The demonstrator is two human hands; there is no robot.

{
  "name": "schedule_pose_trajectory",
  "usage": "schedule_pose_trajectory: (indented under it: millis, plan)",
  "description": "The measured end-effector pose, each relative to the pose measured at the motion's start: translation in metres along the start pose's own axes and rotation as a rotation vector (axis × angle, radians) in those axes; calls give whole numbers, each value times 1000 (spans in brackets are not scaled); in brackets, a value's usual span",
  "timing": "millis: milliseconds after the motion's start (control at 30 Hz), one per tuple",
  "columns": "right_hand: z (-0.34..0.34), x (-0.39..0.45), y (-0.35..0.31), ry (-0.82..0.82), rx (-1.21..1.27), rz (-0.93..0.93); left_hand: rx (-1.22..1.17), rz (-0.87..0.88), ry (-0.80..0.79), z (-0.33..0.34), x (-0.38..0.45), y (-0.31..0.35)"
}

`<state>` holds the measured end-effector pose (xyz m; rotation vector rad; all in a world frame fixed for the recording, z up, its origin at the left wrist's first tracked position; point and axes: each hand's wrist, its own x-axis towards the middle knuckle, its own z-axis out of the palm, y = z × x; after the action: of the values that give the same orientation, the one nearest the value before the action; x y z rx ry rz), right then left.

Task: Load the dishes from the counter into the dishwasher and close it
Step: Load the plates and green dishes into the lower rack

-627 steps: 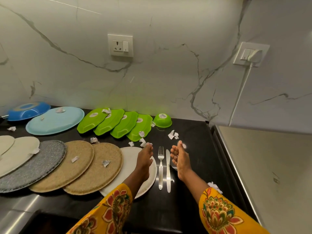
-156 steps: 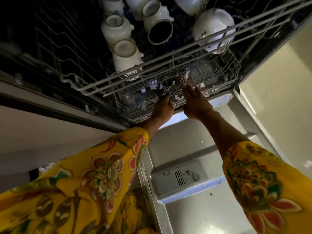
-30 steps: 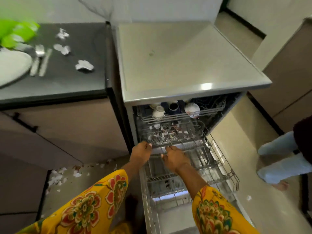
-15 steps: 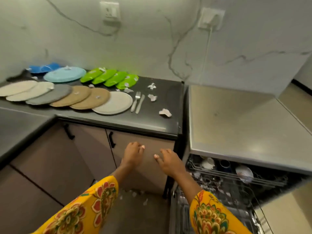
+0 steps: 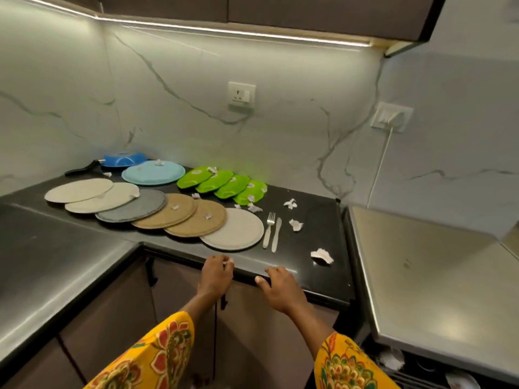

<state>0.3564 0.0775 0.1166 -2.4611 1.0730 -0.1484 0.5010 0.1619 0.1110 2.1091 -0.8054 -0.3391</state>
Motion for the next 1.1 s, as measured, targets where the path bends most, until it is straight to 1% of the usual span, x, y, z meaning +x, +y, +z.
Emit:
schedule_pose_trajectory:
  millis: [167, 367, 533, 700, 833, 1100]
  plan:
    - [-3, 31, -31, 6, -33, -6, -50, 25, 13, -15, 33, -1]
    - [-4, 52, -39, 9, -33, 22, -92, -3, -2, -15, 53, -9]
    - [-1, 72, -36, -18, -52, 31, -107, -69, -6, -6, 64, -16]
    - [-3, 110, -35, -54, -68, 15, -109, -142, 37, 6, 84, -20]
    - [-8, 145, -34, -104, -93, -7, -33, -213, 77, 14, 99, -17]
    - [-4, 207, -24, -184, -123, -17, -4, -299, 82, 39, 126, -19]
